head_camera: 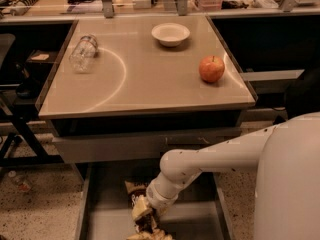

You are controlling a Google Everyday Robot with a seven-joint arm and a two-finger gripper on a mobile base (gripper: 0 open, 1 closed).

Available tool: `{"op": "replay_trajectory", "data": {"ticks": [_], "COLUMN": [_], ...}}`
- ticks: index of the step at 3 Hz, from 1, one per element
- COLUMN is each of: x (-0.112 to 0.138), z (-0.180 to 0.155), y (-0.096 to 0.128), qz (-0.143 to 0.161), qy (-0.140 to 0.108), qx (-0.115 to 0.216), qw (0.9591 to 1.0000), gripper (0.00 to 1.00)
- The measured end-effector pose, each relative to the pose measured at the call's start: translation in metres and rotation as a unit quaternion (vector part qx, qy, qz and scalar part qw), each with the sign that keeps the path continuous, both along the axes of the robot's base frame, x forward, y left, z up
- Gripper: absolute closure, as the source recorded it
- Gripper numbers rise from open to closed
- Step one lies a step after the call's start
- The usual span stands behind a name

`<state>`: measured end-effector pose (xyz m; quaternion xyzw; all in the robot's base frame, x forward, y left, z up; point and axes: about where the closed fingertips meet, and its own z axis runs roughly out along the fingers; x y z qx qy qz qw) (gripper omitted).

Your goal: Place brown chip bag into middle drawer

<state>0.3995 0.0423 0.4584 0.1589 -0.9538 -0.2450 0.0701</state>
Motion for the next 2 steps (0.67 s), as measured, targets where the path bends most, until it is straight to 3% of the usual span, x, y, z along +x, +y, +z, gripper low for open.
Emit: {"op": "replay_trajectory", "data": {"ticks": [1,2], "x": [0.0,0.0], "z": [0.0,0.0], "y": [0.0,0.0], "qz": [0.0,0.0], "qy": [0.0,0.0], "qx": [0.0,0.0], "qw": [1.0,1.0], "gripper": [0.0,0.0]}}
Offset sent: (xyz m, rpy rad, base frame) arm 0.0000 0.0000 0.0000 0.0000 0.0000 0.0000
